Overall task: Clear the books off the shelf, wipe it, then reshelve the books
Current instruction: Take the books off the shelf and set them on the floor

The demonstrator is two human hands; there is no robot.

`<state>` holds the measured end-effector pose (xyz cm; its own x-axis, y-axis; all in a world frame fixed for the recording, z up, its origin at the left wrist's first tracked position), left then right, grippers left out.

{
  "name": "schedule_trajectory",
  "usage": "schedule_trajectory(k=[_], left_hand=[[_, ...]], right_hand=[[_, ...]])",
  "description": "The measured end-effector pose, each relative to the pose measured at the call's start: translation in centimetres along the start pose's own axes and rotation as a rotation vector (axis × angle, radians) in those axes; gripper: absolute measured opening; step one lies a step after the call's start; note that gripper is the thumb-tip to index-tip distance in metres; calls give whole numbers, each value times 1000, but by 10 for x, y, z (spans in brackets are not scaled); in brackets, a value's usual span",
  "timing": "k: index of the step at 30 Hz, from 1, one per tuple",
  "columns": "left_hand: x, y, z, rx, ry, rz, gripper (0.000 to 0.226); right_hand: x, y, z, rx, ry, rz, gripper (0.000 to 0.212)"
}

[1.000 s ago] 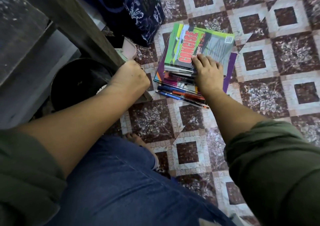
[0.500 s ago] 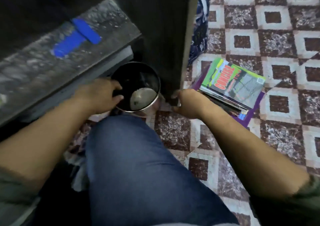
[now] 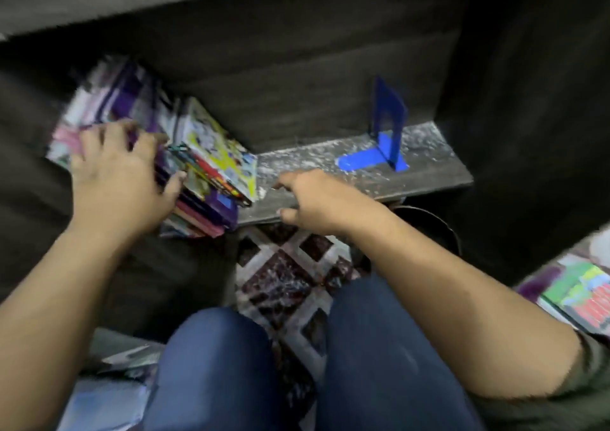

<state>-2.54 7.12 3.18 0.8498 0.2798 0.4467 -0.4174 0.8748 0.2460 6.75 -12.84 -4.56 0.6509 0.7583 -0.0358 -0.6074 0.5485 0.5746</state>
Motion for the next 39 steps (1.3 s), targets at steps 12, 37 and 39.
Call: schedule_trajectory(k=[12,37,39], left_hand=[[16,60,-15,-111,12,-30,94],[18,51,-22,-126,-18,38,93],[19,50,-22,-121,-29,41,93]], right_hand=[[105,107,-34,-203,-64,204,75],[153,61,-66,143,-466,69,65],[152,48,-71,272,-528,-29,83]])
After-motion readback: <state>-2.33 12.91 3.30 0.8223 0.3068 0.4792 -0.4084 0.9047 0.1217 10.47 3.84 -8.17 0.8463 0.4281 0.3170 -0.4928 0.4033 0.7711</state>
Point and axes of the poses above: each hand's wrist, its own x-axis towards the middle knuckle, its own z-axis out of the back of the hand, y = z × x, the point moved 6 cm from there along x, towards the middle knuckle, and after that the axes turned 8 degrees about x, right-handed, at the moved point
